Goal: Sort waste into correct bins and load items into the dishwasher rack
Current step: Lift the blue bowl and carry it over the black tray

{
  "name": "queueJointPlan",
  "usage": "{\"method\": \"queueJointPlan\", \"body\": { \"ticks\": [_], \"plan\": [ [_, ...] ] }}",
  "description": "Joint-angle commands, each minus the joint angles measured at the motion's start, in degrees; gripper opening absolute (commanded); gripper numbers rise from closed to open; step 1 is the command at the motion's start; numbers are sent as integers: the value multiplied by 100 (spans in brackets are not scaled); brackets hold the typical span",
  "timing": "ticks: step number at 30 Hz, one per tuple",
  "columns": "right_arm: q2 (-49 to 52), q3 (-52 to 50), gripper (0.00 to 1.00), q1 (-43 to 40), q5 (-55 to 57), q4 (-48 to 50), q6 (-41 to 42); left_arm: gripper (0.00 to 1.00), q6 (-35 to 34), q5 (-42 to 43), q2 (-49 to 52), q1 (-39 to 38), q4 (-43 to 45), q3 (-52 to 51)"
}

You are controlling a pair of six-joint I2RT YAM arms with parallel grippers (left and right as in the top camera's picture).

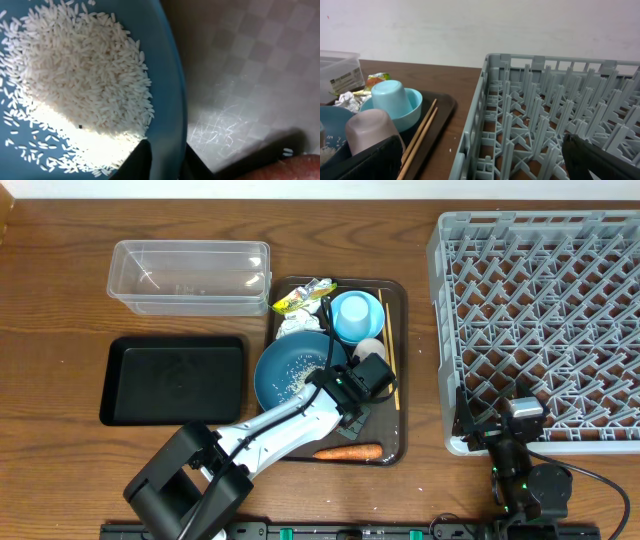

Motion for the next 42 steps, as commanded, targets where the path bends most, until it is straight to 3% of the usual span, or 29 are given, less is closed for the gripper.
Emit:
{"method": "queueJointPlan", "body": {
  "ticks": [1,7,22,34,42],
  "plan": [
    [-4,-4,99,-66,9,-22,-66,13,-15,-7,55,-15,-35,-87],
    [-4,-4,99,-66,9,-22,-66,6,-15,-9,50,-13,-57,-52],
    [-4,-4,99,-66,9,-22,-66,6,-11,-11,-94,-13,-754,688],
    [-4,-4,99,-66,9,-22,-66,6,-13,-98,-1285,129,-935,824],
    [-4,-4,99,-66,9,-22,-66,6,-9,-96,-1980,835,-1038,824]
  ]
}}
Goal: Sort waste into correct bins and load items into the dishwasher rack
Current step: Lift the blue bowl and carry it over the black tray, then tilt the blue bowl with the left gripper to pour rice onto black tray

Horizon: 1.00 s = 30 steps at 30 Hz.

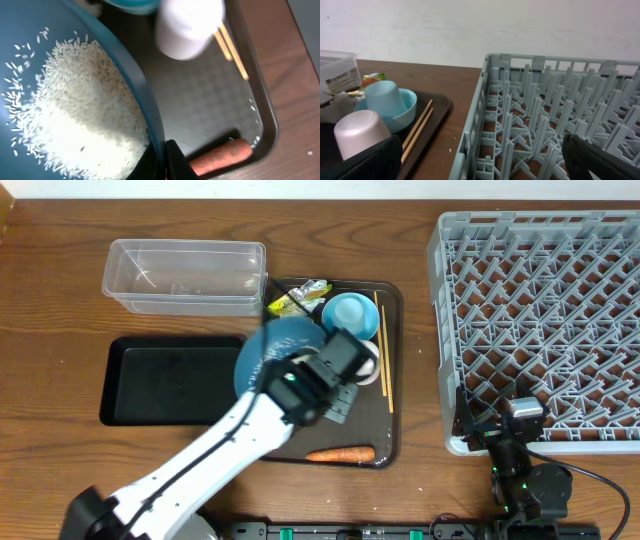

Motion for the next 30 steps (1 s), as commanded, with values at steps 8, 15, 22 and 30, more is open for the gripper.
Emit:
{"method": "queueJointPlan", "body": {
  "ticks": [8,15,22,30],
  "plan": [
    [-4,-4,99,-66,9,-22,-66,6,-7,424,-391,1462,17,190],
    [-4,-4,99,-66,9,-22,-66,6,-2,857,-393,2483,140,190],
    [-4,-4,99,-66,9,-22,-66,6,146,2006,-393,3298,398,190],
    [-4,-4,99,-66,9,-22,-66,6,197,3088,-393,4253,442,190]
  ]
}}
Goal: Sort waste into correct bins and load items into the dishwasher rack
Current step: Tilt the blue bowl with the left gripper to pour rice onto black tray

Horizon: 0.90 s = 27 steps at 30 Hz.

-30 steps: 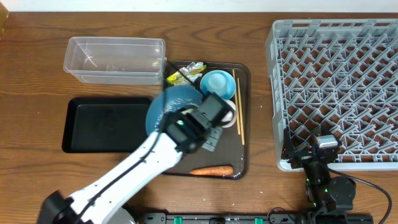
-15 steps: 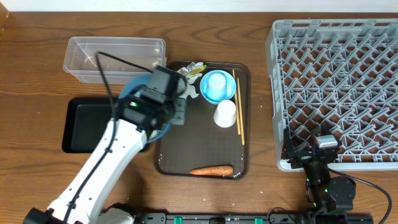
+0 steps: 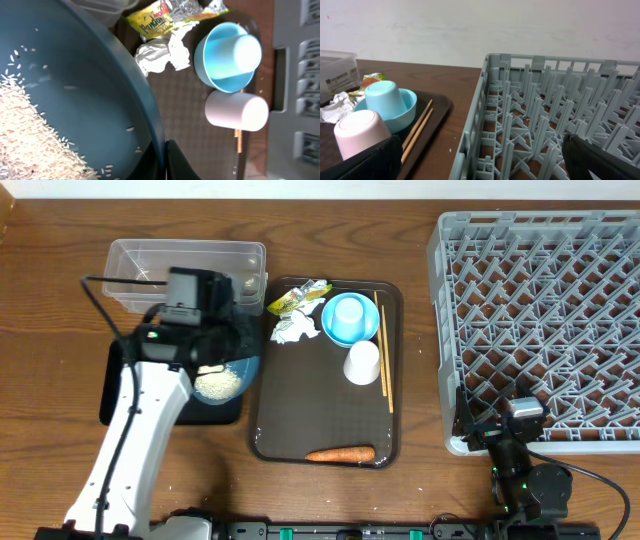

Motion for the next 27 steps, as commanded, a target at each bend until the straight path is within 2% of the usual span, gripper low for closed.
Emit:
{"method": "queueJointPlan", "body": {
  "ticks": [1,4,14,18,27],
  "plan": [
    [-4,-4,99,-66,9,-22,-66,6,168,835,-85,457,31,190],
    [-4,-4,99,-66,9,-22,-66,6,339,1493,-87,798,26,190],
    [-4,-4,99,-66,9,-22,-66,6,446,2940,-87,1731,28,190],
    [-4,-4,99,-66,9,-22,-66,6,444,3180,-85,2118,0,190],
    [-4,-4,99,-66,9,-22,-66,6,442,4325,-85,2988,-103,188]
  ]
}}
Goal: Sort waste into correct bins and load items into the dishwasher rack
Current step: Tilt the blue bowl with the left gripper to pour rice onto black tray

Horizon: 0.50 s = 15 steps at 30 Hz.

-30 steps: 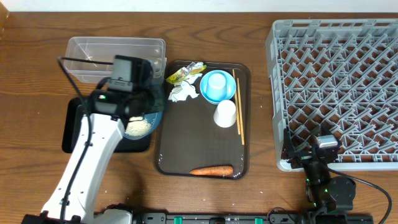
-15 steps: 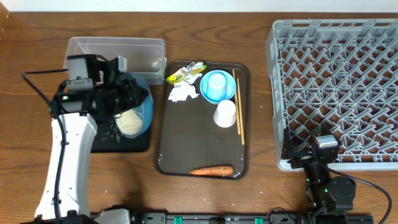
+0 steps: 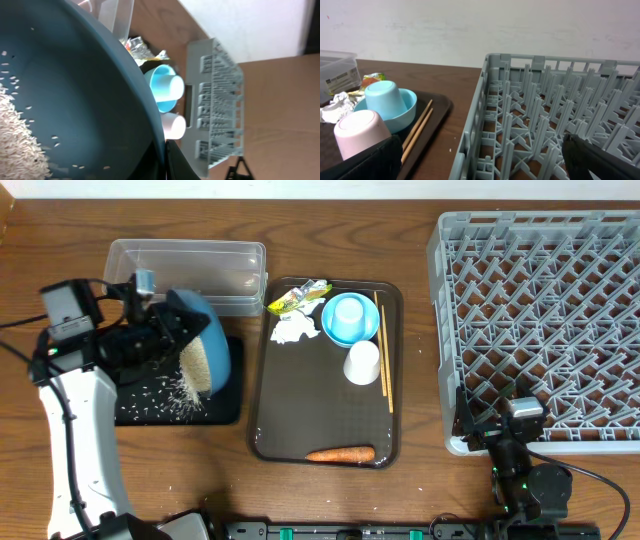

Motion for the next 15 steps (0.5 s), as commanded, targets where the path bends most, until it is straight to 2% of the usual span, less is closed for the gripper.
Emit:
{"method": "queueJointPlan", "body": {
  "ticks": [1,7,11,15],
  "plan": [
    [-4,-4,99,-66,9,-22,-66,6,142,868,-85,326,-127,188],
    [-4,-4,99,-66,9,-22,-66,6,144,1207,-85,699,-431,179],
    [-4,-4,99,-66,9,-22,-66,6,144,2063,-85,846,-472,177],
    [-4,-4,99,-66,9,-22,-66,6,144,2009,-74,992,-485,177]
  ]
}}
